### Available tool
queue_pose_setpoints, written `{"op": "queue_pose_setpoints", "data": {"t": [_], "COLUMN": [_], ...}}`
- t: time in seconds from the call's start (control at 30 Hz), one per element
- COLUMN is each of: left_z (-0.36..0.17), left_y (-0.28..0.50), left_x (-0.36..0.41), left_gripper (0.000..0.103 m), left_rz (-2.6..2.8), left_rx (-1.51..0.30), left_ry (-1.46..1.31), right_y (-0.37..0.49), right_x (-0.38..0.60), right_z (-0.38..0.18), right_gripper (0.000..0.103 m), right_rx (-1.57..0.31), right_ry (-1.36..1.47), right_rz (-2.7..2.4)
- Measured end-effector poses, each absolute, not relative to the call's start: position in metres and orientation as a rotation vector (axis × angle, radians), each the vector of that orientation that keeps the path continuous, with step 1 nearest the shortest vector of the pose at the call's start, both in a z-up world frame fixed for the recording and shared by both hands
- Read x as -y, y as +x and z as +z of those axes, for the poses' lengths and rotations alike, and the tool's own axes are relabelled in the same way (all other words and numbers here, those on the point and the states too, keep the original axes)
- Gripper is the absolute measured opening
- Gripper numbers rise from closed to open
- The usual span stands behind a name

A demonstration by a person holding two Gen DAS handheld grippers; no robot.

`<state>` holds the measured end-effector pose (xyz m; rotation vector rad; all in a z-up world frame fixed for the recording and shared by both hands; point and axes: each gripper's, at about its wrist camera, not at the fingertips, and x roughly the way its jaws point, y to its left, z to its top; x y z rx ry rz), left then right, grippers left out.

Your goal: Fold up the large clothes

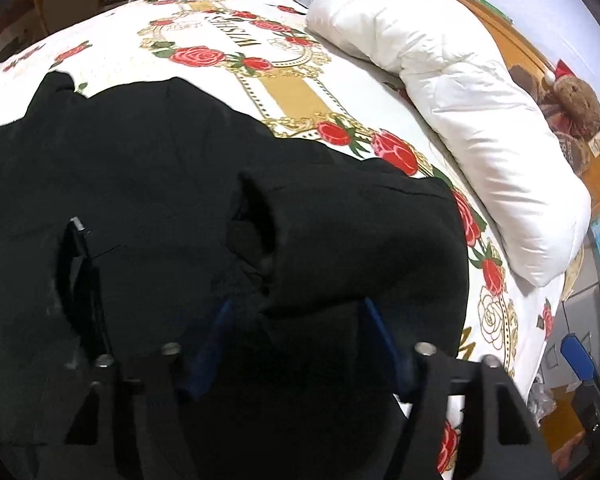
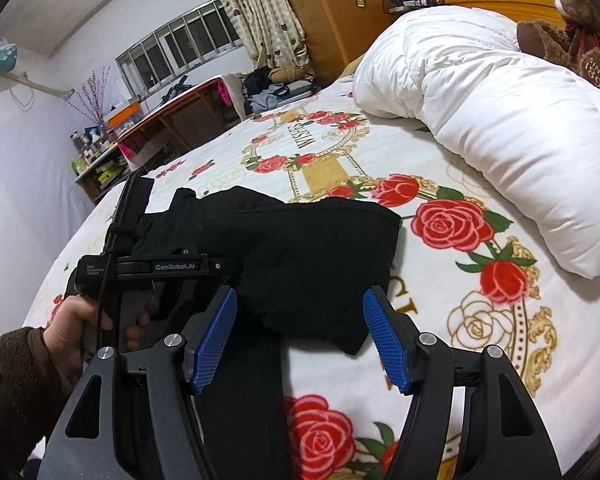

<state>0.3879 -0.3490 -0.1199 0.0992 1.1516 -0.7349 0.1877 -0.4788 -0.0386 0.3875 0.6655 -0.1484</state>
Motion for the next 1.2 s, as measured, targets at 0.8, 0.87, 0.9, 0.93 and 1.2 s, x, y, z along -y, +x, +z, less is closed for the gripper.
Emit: {"op": "queue_pose_setpoints", "data": {"t": [0.8, 0.87, 0.9, 0.93, 1.2], "left_z": [-0.019, -0.002, 0.004, 0.011, 0.053], "left_y": [0.381, 0.383, 0.384, 0.385, 0.401], "left_x": [0.323, 0.315, 0.311, 0.306, 0.245], "left_gripper": [0.014, 0.012, 0.011, 0.009, 0.004], "left_rz": [-0.831, -0.834, -0.827, -0.821, -0.731], "left_rx": [-0.975, -0.948, -0.937, -0.922, -0.817], "left_ry": [-0.015, -0.034, -0.041, -0.046, -0.146], "right_y": [0.211, 0.213, 0.213, 0.213, 0.226], "right_x": [0.482, 0.483, 0.482, 0.482, 0.464], "right_z": [-0.064, -0.068, -0.069, -0.070, -0.061], "right_gripper": [0.066, 0.066, 0.066, 0.066, 0.066], "right_rx": [-0.783, -0.794, -0.799, -0.802, -0.804], "right_ry": [0.381, 0.403, 0.415, 0.422, 0.395], "right_rz": [-0.257, -0.259, -0.258, -0.258, -0.240]}}
